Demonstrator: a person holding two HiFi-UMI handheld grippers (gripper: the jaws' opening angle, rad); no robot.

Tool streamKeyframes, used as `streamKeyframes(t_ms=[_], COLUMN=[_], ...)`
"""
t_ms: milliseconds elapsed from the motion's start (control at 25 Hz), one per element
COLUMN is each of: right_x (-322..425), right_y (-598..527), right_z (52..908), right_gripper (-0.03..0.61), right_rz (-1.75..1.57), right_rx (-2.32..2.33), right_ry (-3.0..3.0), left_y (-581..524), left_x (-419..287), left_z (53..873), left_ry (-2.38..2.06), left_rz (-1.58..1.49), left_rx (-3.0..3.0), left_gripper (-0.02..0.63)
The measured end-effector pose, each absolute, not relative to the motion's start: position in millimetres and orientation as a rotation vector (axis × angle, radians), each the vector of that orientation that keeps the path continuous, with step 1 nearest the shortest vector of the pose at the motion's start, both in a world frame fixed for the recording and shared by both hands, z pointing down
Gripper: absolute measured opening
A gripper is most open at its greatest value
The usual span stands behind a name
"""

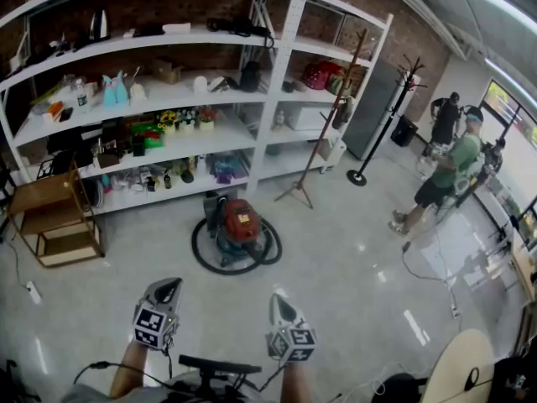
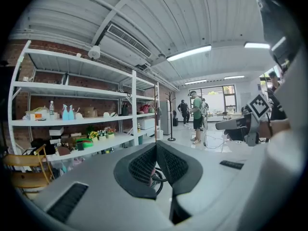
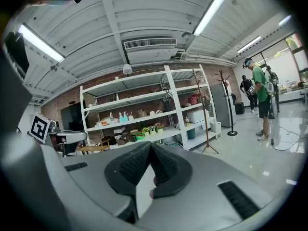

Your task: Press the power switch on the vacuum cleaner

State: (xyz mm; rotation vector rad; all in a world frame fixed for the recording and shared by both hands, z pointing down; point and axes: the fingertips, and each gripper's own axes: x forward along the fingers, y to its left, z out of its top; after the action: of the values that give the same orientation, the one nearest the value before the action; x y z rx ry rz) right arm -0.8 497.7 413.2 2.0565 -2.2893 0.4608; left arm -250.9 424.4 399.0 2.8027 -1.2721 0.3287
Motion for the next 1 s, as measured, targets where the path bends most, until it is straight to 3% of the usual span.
streamKeyframes(t_ms=[1000], right_x=[44.5], right_y=[501.5], right_z=[425.0], right_gripper=[0.012], right_rz=[0.495], right_rx=[1.989], right_ry=[-2.383], left_y=[434.3], left_x=[-197.6], left_z=[399.7], left_ry=[-1.360], left_rz=[0.347], left_rx=[2.775], left_gripper=[0.006])
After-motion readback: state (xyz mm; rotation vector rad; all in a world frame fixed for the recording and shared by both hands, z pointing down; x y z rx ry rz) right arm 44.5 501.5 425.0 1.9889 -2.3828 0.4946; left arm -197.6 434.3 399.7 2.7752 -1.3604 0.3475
